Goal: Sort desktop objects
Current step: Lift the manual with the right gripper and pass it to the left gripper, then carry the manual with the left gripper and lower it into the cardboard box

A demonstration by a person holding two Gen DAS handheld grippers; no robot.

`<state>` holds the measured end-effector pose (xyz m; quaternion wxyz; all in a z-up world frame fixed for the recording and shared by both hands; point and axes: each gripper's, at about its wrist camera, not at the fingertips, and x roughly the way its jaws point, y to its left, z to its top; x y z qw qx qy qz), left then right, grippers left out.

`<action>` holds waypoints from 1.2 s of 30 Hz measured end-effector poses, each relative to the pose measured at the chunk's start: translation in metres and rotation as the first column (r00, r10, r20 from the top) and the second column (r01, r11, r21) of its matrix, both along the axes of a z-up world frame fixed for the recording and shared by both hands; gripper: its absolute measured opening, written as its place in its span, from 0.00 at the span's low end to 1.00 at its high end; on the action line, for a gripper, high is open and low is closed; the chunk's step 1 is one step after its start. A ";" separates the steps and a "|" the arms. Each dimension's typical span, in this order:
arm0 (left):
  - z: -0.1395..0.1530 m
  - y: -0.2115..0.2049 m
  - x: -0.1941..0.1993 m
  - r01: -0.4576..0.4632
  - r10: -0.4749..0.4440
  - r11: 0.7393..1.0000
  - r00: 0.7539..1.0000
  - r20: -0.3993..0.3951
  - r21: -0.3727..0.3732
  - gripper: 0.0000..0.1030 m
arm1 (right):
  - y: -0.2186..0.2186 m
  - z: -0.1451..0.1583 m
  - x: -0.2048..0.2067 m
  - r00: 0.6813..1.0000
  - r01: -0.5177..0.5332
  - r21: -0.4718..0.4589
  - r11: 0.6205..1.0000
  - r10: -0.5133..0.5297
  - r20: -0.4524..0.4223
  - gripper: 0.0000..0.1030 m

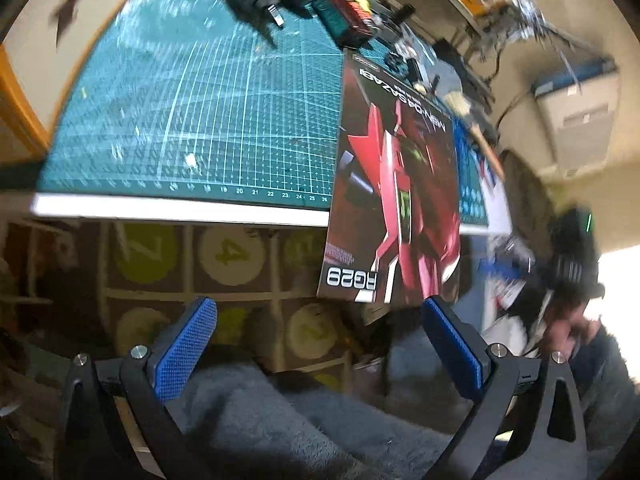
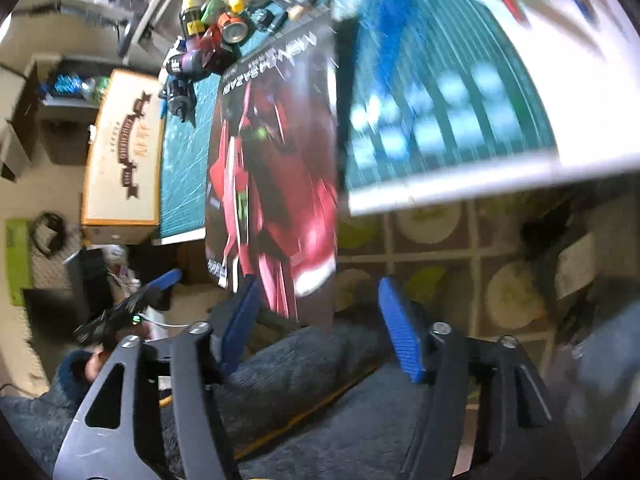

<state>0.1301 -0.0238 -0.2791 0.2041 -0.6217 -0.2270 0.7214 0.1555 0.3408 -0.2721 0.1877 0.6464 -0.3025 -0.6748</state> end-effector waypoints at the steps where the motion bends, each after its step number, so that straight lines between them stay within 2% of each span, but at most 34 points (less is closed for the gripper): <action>1: -0.009 -0.001 0.000 -0.018 0.017 0.999 0.999 0.035 0.035 0.99 | 0.003 -0.009 0.011 1.000 0.007 -0.023 1.000 -0.007 0.009 0.61; 5: -0.025 0.008 0.001 -0.023 0.018 0.996 0.998 0.062 0.087 0.97 | 0.003 -0.041 0.029 0.998 0.033 -0.100 0.995 -0.026 0.064 0.61; 6: -0.028 0.012 -0.001 -0.018 0.012 0.995 0.998 0.061 0.099 0.95 | 0.003 -0.045 0.028 0.998 0.043 -0.122 0.992 -0.036 0.060 0.61; 7: -0.030 0.017 -0.003 -0.012 0.005 0.994 0.998 0.058 0.106 0.87 | 0.003 -0.048 0.025 0.998 0.051 -0.144 0.988 -0.044 0.049 0.61; 11: -0.035 0.036 -0.015 0.019 -0.024 0.991 0.999 0.043 0.129 0.79 | 0.002 -0.051 0.010 0.998 0.059 -0.191 0.980 -0.061 -0.006 0.61; 13: -0.040 0.043 -0.021 0.021 -0.029 0.990 0.998 0.057 0.137 0.77 | -0.001 -0.057 0.004 0.998 0.055 -0.194 0.979 -0.057 -0.002 0.60; 15: -0.043 0.045 -0.024 0.020 -0.030 0.988 0.998 0.062 0.152 0.67 | -0.006 -0.063 0.000 0.999 0.050 -0.203 0.978 -0.049 0.010 0.59; 16: -0.044 0.046 -0.025 0.022 -0.033 0.988 0.997 0.070 0.152 0.60 | -0.008 -0.065 -0.001 0.999 0.048 -0.212 0.976 -0.047 0.012 0.57; 18: -0.046 0.048 -0.028 0.029 -0.042 0.989 0.995 0.090 0.143 0.49 | -0.011 -0.066 -0.001 0.999 0.050 -0.227 0.973 -0.050 0.008 0.46; 20: -0.048 0.053 -0.028 0.050 -0.066 0.989 0.992 0.111 0.141 0.35 | -0.016 -0.065 -0.002 0.999 0.048 -0.245 0.968 -0.047 0.010 0.26; 21: -0.045 0.054 -0.028 0.055 -0.072 0.988 0.991 0.111 0.145 0.32 | -0.018 -0.064 -0.002 0.999 0.039 -0.241 0.970 -0.037 0.013 0.24; 23: -0.039 0.056 -0.027 0.065 -0.081 0.987 0.991 0.105 0.145 0.23 | -0.022 -0.058 -0.002 1.000 0.010 -0.220 0.975 -0.008 0.010 0.12; 24: -0.035 0.056 -0.026 0.073 -0.087 0.988 0.991 0.099 0.139 0.20 | -0.024 -0.052 -0.002 1.000 -0.008 -0.209 0.978 0.008 0.002 0.10; 26: -0.023 0.059 -0.025 0.091 -0.101 0.989 0.991 0.087 0.114 0.06 | -0.026 -0.042 -0.002 1.000 -0.028 -0.184 0.982 0.026 -0.016 0.05; 31: 0.009 0.070 -0.015 0.139 -0.142 0.989 0.986 0.084 0.038 0.05 | -0.040 0.000 0.001 0.993 -0.099 -0.053 0.994 0.095 -0.069 0.04; 36: 0.056 0.076 -0.004 0.167 -0.167 0.985 0.986 -0.003 -0.046 0.05 | -0.057 0.048 0.005 0.982 -0.146 0.042 0.988 0.150 -0.119 0.05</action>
